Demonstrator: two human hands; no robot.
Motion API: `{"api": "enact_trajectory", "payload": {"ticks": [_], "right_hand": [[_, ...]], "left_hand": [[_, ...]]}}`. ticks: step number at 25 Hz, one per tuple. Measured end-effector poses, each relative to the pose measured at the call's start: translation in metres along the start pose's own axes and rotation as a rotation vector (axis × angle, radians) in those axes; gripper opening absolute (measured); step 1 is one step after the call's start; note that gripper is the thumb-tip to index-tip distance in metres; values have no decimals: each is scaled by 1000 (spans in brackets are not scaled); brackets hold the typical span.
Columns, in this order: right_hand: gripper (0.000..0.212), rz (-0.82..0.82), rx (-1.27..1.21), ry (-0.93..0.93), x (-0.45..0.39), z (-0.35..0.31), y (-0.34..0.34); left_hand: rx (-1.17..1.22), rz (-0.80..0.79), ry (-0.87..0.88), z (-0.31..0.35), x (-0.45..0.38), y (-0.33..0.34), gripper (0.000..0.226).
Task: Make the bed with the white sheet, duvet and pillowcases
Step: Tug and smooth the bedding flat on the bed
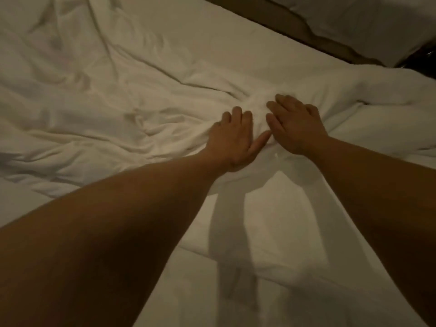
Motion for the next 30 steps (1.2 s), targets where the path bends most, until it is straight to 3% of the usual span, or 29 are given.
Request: {"api": "enact_trajectory", "payload": {"ticks": [5,10,14,18,23,30], "right_hand": [[58,-27,97,-94,-19,87,10],[75,132,64,-9,-85,153,1],[95,67,94,-114,-90,146,56],[81,77,142,-32,-80,143,100],[87,66,200,37,-60,148,100],[76,-35,198,97,10,163,52]], "left_hand": [[61,-8,-299,22,-52,19,70],[25,68,-55,41,-53,51,47],[-13,17,-43,30,-40,90,47],[-102,-41,-70,19,-43,112,46],[-162,-9,9,32,-40,113,40],[-91,-9,-57,47,-20,77,69]]}}
Point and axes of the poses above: each hand's wrist, its own x-axis away from the middle knuckle, its own y-axis out of the palm, z = x × y, the point moved 6 cm from there along -x, towards the middle knuckle, and after that the axes turned 1 degree about z, right-handed, at the moved point
